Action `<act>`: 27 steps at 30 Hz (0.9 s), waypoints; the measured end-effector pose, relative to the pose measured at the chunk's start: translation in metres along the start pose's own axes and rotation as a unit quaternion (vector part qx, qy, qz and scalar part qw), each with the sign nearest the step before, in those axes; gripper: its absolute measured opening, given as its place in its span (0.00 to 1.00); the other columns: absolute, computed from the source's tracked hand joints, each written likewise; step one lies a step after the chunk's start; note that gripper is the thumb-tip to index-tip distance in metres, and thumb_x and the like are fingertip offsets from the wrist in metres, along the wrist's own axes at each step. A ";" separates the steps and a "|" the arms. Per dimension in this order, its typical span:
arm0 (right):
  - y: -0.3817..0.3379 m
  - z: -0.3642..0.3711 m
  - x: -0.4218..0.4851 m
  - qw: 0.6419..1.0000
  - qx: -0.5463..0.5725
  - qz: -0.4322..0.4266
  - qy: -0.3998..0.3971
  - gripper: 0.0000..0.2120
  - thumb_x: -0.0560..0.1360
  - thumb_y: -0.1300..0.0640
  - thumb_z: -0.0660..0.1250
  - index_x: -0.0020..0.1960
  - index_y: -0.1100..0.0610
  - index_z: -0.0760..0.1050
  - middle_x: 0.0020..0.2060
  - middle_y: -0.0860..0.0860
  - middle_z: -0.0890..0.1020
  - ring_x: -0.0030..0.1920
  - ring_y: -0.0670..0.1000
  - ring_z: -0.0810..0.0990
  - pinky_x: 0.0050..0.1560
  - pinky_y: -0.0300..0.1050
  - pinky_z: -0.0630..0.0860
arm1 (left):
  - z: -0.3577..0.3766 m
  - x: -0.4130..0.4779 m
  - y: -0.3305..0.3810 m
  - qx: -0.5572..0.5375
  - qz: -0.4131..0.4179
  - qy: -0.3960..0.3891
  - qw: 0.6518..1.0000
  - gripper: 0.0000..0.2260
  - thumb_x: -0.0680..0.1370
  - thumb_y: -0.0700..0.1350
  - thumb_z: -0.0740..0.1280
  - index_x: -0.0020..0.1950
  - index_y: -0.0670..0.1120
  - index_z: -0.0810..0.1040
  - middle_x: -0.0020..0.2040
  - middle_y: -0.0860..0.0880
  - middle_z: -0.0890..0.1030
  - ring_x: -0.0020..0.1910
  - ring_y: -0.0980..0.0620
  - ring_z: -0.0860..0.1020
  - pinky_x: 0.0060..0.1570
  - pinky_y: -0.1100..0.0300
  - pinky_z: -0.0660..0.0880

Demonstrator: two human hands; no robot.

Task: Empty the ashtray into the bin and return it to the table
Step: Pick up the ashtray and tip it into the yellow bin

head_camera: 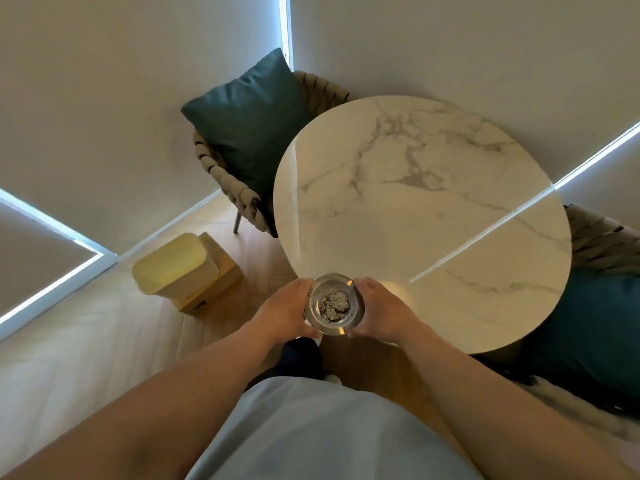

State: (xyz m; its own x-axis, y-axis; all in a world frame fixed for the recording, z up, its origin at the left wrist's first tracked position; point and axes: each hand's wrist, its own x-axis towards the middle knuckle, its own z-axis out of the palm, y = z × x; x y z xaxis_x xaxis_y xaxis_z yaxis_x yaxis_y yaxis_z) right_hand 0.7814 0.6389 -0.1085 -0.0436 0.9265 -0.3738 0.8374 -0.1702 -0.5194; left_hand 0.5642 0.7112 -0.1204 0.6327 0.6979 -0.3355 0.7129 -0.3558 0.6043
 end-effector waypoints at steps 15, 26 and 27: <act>-0.100 0.022 0.079 0.981 -0.069 -0.143 -0.107 0.43 0.57 0.47 0.83 0.66 0.55 0.67 0.62 0.52 0.73 0.64 0.52 0.71 0.64 0.52 0.72 | -0.037 -0.068 -0.082 -0.050 -0.119 0.110 0.986 0.40 0.57 0.58 0.81 0.65 0.57 0.67 0.58 0.57 0.74 0.56 0.56 0.72 0.58 0.55 0.72; -0.217 0.065 0.193 0.964 -0.097 -0.207 -0.138 0.44 0.61 0.45 0.81 0.70 0.48 0.63 0.64 0.46 0.73 0.65 0.48 0.71 0.65 0.50 0.73 | -0.117 -0.092 -0.195 -0.115 -0.184 0.166 0.962 0.38 0.57 0.56 0.82 0.63 0.55 0.69 0.57 0.55 0.76 0.55 0.54 0.74 0.56 0.51 0.75; -0.230 0.069 0.204 0.962 -0.098 -0.211 -0.144 0.44 0.61 0.44 0.81 0.70 0.47 0.63 0.64 0.46 0.73 0.64 0.48 0.72 0.65 0.50 0.74 | -0.126 -0.095 -0.206 -0.120 -0.187 0.172 0.960 0.39 0.57 0.56 0.82 0.64 0.56 0.69 0.58 0.55 0.76 0.55 0.54 0.75 0.56 0.51 0.75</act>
State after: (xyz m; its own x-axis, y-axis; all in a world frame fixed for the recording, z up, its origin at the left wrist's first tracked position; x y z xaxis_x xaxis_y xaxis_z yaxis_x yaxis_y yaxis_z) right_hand 0.5425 0.8441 -0.1187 -0.5276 0.7632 -0.3731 0.7971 0.2930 -0.5280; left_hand 0.3193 0.7965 -0.1223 0.1793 0.9271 -0.3291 0.7541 0.0853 0.6512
